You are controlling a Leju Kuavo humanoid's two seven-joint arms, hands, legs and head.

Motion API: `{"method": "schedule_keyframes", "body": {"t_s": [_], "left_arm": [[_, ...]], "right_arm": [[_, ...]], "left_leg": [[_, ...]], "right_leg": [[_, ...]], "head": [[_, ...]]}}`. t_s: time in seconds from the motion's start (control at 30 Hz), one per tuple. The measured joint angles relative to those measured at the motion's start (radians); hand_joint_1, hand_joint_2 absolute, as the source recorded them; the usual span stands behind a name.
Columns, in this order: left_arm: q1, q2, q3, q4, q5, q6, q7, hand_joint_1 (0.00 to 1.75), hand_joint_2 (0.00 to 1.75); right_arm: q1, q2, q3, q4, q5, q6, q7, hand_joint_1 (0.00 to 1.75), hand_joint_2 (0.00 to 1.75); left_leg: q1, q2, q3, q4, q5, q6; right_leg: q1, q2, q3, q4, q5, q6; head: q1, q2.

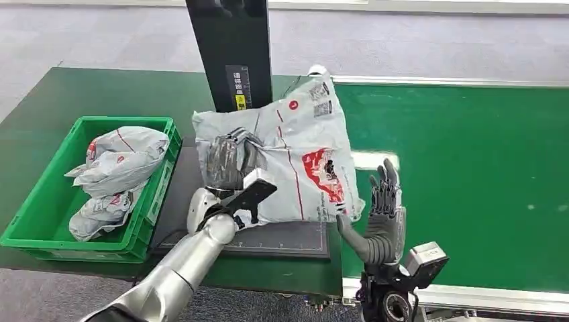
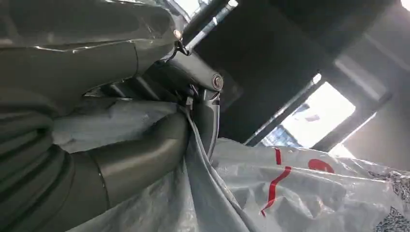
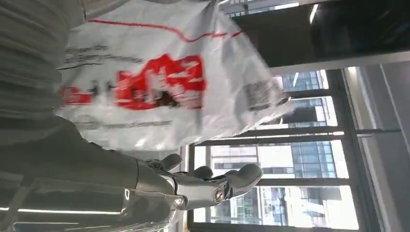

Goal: Moved the parcel from conveyor to table for the left to box.

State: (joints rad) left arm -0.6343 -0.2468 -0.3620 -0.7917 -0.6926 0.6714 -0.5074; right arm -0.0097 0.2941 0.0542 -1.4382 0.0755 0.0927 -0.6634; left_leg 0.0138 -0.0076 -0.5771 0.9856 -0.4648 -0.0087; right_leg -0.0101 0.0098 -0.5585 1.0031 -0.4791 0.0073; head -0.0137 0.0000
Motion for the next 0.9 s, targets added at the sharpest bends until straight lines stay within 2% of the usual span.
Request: {"method": "schedule_keyframes", "body": {"t_s": [0.17,0.57,0.9], "left_arm": [[0.066,0.035,0.022,-0.21,0.146,-0.002,-0.051,1.75,1.75],[0.214,0.098,0.045,-0.704,0.251,-0.025,-0.044,1.75,1.75],[0.208,0.175,0.064,-0.936,0.358,-0.091,-0.042,1.75,1.75]], "right_arm": [[0.008,-0.002,-0.007,0.002,-0.007,-0.003,-0.003,0.0,1.75],[0.009,0.0,-0.026,0.002,-0.009,-0.001,0.001,0.0,1.75],[-0.013,-0.002,-0.045,0.028,-0.008,0.002,-0.013,0.0,1.75]], "left_leg": [[0.0,0.0,0.0,0.0,0.0,0.0],[0.0,0.0,-0.001,0.0,0.0,0.0],[0.0,0.0,0.0,0.0,0.0,0.0]], "right_leg": [[0.0,0.0,0.0,0.0,0.0,0.0],[0.0,0.0,-0.001,0.0,0.0,0.0],[0.0,0.0,-0.001,0.0,0.0,0.0]], "head": [[0.0,0.0],[0.0,0.0],[0.0,0.0]]}}
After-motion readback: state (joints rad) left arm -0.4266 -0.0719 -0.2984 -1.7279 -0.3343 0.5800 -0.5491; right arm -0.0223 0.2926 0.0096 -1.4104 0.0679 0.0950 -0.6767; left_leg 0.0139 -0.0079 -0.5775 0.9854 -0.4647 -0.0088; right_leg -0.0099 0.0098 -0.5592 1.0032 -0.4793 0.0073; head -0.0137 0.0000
